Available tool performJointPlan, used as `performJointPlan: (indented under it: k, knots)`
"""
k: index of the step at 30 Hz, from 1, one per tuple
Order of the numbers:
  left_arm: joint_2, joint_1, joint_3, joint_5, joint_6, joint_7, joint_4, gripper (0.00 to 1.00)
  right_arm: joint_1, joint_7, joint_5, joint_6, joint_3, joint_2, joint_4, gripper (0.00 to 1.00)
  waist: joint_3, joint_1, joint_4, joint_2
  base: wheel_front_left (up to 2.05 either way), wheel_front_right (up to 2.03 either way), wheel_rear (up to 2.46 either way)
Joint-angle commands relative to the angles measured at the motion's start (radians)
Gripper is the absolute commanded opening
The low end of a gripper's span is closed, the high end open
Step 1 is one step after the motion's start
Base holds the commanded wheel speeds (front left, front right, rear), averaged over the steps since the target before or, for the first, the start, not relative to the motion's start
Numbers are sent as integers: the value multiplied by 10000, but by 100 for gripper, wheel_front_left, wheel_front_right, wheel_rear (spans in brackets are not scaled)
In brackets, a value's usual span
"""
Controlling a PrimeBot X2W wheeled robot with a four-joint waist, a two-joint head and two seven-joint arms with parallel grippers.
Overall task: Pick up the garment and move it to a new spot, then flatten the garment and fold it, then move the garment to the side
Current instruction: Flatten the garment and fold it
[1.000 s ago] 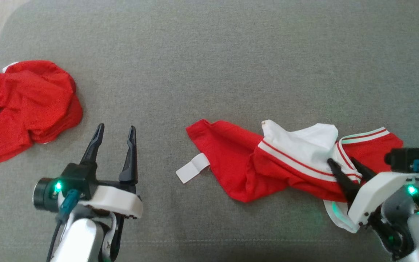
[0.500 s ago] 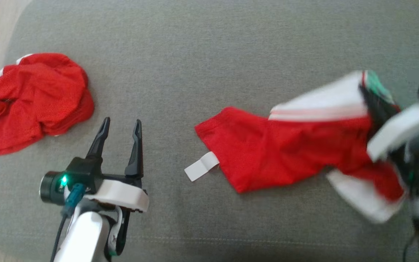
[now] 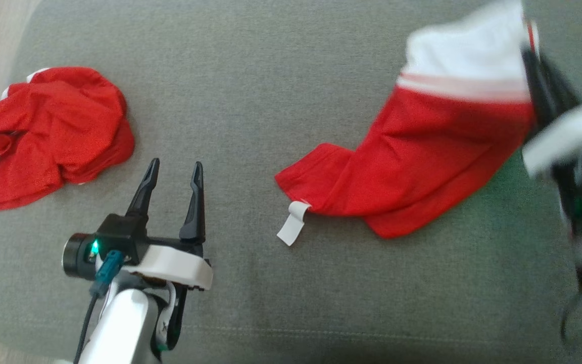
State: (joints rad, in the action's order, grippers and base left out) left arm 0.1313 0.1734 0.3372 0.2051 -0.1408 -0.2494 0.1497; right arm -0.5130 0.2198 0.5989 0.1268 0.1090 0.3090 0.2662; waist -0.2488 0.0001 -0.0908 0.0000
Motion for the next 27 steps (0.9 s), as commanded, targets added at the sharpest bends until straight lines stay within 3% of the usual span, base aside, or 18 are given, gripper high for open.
performJointPlan:
  k: [1,12,13,14,15,21,27]
  knots:
    - [104,256,-426,37,-54,-116,-320,100,1110,-169,67,39,-252,-57,-262,0,5,-1,101,0,0,0,0]
    - [340,213,-569,5,-78,-121,-444,100,4769,-565,-343,39,-1826,-1208,-761,0,-20,-1,675,0,0,0,0]
    - [362,207,-576,4,-83,-121,-456,100,4880,-638,-409,39,-1840,-1306,-847,27,-16,-1,709,0,0,0,0]
    - [380,201,-577,7,-83,-121,-462,100,4983,-678,-478,39,-1851,-1399,-905,72,-3,-1,731,0,0,0,0]
    - [397,193,-578,13,-84,-121,-462,100,5058,-743,-567,39,-1890,-1478,-960,100,16,-1,750,0,0,0,0]
    - [488,-7,-633,109,-158,-109,-439,100,5219,-2105,-2260,39,-2025,-1506,-2075,100,398,-1,802,0,0,0,0]
    - [607,-363,-655,156,-266,-21,-500,100,5384,-2229,-3468,39,-1571,-1460,-3515,100,907,-1,800,0,0,0,0]
